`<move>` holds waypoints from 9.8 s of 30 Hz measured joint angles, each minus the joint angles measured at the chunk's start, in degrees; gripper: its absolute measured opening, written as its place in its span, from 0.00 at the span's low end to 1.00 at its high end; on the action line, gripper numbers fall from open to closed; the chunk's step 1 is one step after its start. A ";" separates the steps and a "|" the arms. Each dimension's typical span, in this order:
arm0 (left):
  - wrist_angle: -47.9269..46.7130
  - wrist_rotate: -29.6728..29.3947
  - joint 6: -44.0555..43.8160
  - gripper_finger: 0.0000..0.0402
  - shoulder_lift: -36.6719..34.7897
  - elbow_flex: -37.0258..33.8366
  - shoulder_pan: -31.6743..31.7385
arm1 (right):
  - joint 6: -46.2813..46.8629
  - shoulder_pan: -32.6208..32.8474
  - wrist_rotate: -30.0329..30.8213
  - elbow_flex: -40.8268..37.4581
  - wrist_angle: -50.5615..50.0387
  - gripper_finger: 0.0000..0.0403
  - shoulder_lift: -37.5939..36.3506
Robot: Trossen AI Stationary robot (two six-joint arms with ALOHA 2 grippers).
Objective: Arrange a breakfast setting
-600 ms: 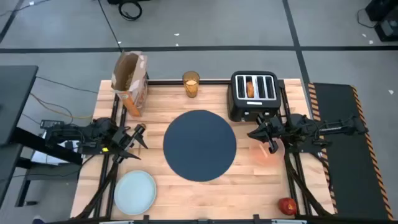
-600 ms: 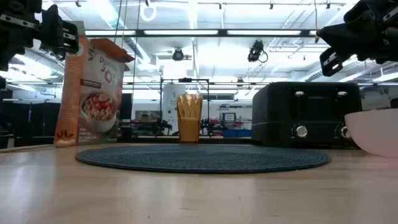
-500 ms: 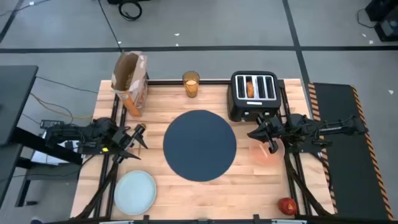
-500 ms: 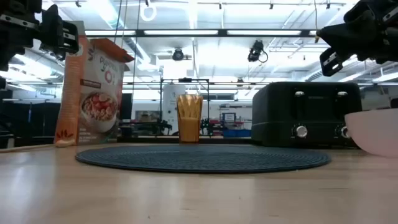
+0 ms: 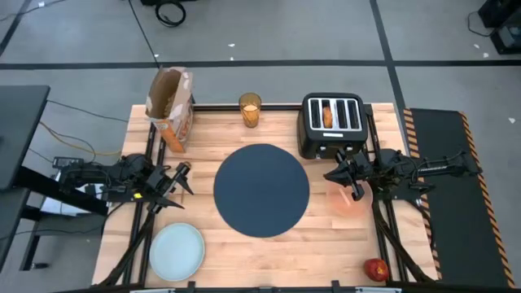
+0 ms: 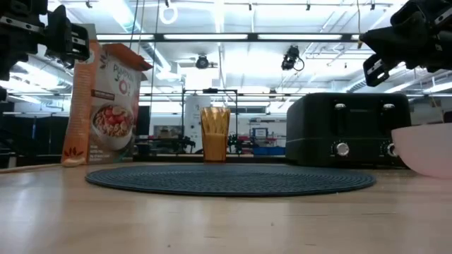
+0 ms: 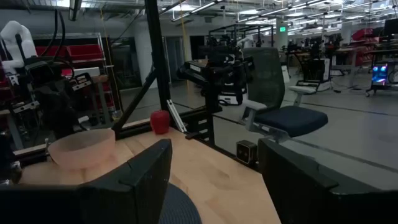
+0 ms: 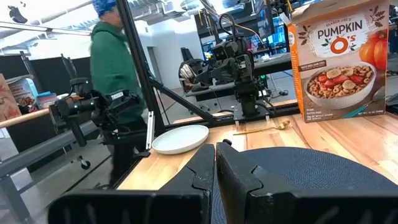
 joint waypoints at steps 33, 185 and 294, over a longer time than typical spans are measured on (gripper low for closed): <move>-0.02 -0.02 0.02 0.61 0.00 -0.02 0.00 | 0.00 0.02 0.00 0.00 0.00 0.07 -0.02; 20.14 -49.92 -25.45 0.58 43.21 11.23 -29.01 | -8.61 4.26 10.52 -0.02 11.13 0.23 -0.65; -51.59 -66.32 -125.62 0.12 85.02 25.62 -23.30 | -9.76 4.11 14.62 -0.04 17.12 0.23 1.01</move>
